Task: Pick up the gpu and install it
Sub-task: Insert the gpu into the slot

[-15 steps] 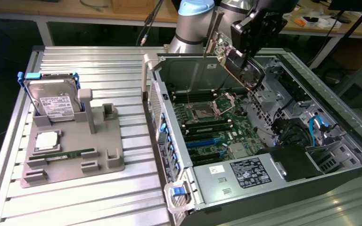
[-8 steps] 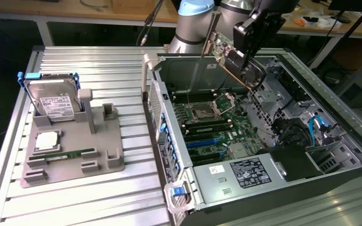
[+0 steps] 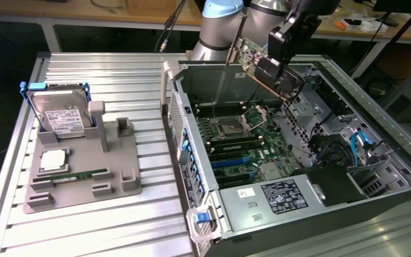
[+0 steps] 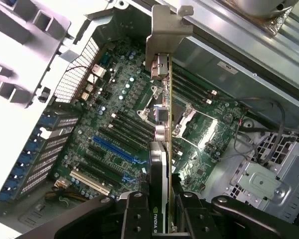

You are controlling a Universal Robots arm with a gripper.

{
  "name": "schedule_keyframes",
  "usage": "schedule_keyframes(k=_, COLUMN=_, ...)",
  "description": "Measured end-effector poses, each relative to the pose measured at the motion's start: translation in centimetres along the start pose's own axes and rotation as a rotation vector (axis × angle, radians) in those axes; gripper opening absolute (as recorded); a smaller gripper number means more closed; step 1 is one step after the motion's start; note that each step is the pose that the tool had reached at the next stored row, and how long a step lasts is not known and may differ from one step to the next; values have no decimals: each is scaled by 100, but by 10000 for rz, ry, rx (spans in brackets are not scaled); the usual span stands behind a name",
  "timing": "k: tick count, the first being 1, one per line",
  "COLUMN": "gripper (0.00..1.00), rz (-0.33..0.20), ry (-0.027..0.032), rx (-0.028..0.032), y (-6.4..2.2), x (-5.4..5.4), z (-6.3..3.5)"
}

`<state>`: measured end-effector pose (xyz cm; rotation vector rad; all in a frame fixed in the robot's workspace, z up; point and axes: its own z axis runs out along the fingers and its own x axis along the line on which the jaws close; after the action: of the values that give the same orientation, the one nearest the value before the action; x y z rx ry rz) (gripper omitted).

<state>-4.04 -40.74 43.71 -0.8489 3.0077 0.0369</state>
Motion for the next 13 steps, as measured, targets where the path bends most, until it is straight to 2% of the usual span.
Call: schedule_keyframes(k=13, gripper=27, rz=-2161, ry=40, rx=-47, y=-19, x=-32, z=0)
